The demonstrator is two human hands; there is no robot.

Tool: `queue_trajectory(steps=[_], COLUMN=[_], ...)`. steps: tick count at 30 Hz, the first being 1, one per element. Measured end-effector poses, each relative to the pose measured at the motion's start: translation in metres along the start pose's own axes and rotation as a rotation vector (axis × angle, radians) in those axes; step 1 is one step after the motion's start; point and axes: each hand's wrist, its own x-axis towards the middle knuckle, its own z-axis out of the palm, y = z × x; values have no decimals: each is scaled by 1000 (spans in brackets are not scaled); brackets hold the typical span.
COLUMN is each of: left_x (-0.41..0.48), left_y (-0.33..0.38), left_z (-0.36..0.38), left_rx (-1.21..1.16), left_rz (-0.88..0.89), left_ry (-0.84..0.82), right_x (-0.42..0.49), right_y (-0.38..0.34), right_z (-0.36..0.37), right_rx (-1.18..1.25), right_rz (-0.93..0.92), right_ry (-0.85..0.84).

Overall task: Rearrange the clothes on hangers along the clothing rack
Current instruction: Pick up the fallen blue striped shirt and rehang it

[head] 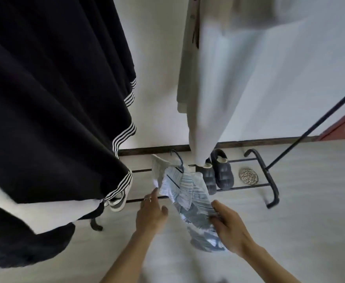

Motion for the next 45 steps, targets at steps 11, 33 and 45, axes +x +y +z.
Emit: queue_trajectory(steps=[11, 33, 45], left_x=[-182, -370, -427], left_y=[124, 215, 286], left_z=[-166, -374, -387], left_rx=[-7, 194, -37], left_rz=[398, 929, 1070], left_ry=[383, 568, 522], right_x=[-169, -228, -253], right_y=[-156, -311, -311], right_z=[-184, -278, -314], right_rx=[-137, -222, -214], right_rz=[-148, -613, -580], right_ry=[101, 546, 443])
